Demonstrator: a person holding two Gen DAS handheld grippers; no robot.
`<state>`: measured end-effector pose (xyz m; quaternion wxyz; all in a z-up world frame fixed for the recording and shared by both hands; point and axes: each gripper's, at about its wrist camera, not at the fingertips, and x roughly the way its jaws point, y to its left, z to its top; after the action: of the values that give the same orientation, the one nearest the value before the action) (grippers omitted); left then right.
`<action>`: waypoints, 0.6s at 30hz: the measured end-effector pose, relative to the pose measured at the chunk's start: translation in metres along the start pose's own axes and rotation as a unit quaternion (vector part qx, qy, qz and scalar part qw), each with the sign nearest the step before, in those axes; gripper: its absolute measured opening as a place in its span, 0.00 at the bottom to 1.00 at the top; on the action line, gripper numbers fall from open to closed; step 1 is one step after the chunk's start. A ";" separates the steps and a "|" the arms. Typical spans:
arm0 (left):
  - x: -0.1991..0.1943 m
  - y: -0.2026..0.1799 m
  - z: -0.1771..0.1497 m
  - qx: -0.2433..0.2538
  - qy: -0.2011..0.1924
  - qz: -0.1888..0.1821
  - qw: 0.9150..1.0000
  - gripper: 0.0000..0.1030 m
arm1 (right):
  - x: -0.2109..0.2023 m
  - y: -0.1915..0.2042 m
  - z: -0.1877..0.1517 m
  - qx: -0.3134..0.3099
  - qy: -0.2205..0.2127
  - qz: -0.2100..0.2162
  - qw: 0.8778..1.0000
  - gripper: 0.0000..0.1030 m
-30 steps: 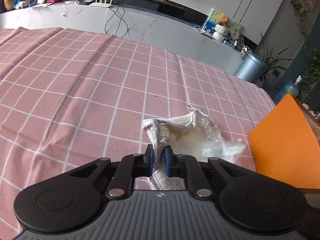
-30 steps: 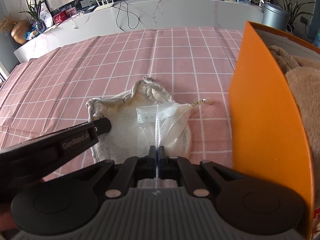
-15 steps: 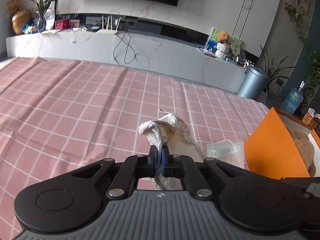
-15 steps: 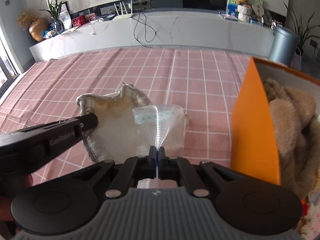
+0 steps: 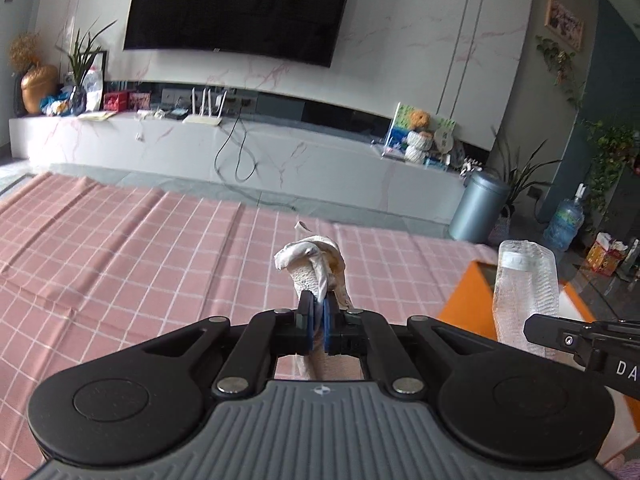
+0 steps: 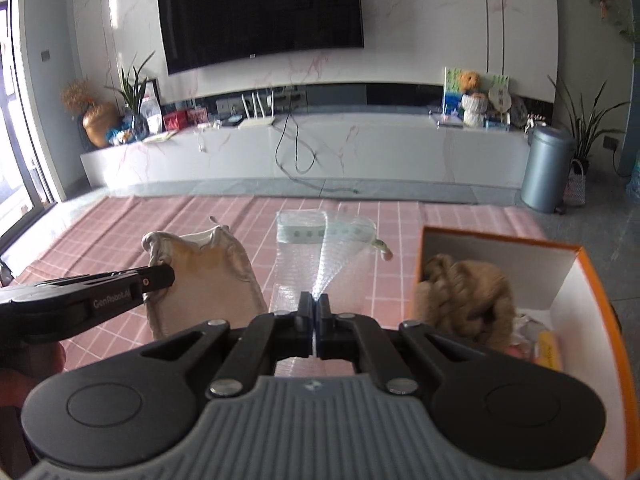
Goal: Organize soft objects
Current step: 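Lift and carry the cream bag and mesh bag over the orange box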
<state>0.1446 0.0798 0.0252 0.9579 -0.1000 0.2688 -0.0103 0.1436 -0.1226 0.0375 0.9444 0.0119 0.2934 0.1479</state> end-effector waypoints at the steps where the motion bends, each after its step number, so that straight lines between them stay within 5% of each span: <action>1: -0.006 -0.005 0.002 0.006 -0.008 -0.004 1.000 0.04 | -0.008 -0.003 0.001 0.001 -0.006 -0.003 1.000 0.00; 18: -0.035 -0.124 -0.002 0.111 -0.019 -0.142 0.984 0.04 | -0.087 -0.098 -0.025 0.058 -0.043 -0.094 0.993 0.00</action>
<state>0.1178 -0.0396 0.0662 0.9568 -0.0305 0.2312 -0.1738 0.0885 -0.2425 0.0542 0.9635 0.0455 0.2608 0.0405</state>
